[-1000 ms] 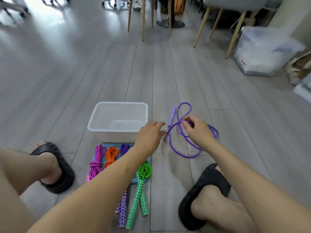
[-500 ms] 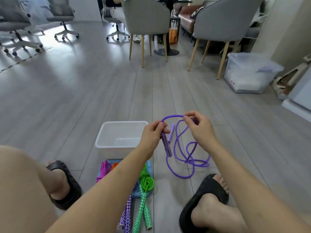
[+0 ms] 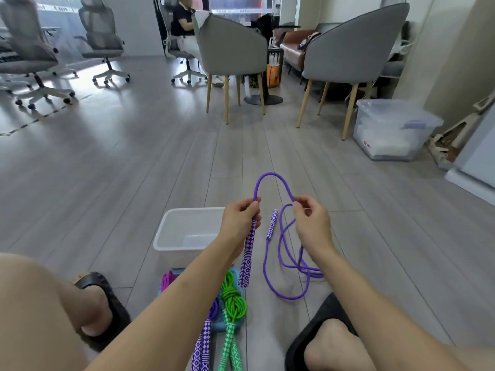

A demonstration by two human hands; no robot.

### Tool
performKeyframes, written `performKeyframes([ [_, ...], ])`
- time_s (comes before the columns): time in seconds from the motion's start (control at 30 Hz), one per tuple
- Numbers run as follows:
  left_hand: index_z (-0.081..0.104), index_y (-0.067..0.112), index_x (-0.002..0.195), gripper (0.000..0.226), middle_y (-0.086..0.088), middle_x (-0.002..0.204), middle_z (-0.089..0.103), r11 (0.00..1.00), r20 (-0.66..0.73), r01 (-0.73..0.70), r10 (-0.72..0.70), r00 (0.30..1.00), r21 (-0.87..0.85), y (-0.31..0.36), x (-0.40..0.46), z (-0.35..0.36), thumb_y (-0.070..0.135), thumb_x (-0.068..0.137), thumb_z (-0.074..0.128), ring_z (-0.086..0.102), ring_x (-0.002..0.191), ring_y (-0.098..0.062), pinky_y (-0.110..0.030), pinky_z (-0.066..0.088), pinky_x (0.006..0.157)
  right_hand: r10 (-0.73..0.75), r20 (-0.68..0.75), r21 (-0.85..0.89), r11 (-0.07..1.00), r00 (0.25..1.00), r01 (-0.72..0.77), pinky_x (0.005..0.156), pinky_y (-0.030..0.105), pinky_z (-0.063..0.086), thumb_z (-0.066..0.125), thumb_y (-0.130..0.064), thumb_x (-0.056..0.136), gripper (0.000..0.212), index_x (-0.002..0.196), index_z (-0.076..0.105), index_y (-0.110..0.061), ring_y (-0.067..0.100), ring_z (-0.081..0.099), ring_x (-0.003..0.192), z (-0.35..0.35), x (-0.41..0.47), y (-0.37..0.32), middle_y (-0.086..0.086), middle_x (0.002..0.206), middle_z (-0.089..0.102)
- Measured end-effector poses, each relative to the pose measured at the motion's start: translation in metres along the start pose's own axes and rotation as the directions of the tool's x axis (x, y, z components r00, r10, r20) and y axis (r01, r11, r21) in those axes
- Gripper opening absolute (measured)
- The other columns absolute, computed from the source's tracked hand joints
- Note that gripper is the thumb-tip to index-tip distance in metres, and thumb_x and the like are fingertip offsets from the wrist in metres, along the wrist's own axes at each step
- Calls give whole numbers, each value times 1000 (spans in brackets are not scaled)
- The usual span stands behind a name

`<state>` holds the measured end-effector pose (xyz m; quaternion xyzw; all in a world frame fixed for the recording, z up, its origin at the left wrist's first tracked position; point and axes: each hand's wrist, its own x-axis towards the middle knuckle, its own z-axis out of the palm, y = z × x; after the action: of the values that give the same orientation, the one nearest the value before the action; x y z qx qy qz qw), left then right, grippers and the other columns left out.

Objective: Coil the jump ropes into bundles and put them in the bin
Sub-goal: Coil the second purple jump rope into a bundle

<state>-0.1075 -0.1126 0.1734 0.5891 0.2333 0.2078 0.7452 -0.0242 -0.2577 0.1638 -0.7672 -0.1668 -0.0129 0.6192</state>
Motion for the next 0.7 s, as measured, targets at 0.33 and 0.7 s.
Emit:
performKeyframes([
  [0.33,75,12,110,21,-2,80,66,998,37,-7,5,999,69,-3,-4,4,20,103,58,61,78,-16,-35,52,77,-87,146,-42,995,985,94,81,13,52,63,-15,100,23,118,75,-23,0,67,93,16,-17,-16,-6,106,72],
  [0.7,63,4,106,24,-10,96,74,998,94,32,-27,995,-49,3,-2,2,19,109,45,69,82,-21,-28,56,68,33,287,74,996,957,-57,65,24,55,74,-16,92,7,97,73,-21,13,69,69,23,-19,-24,0,86,77],
])
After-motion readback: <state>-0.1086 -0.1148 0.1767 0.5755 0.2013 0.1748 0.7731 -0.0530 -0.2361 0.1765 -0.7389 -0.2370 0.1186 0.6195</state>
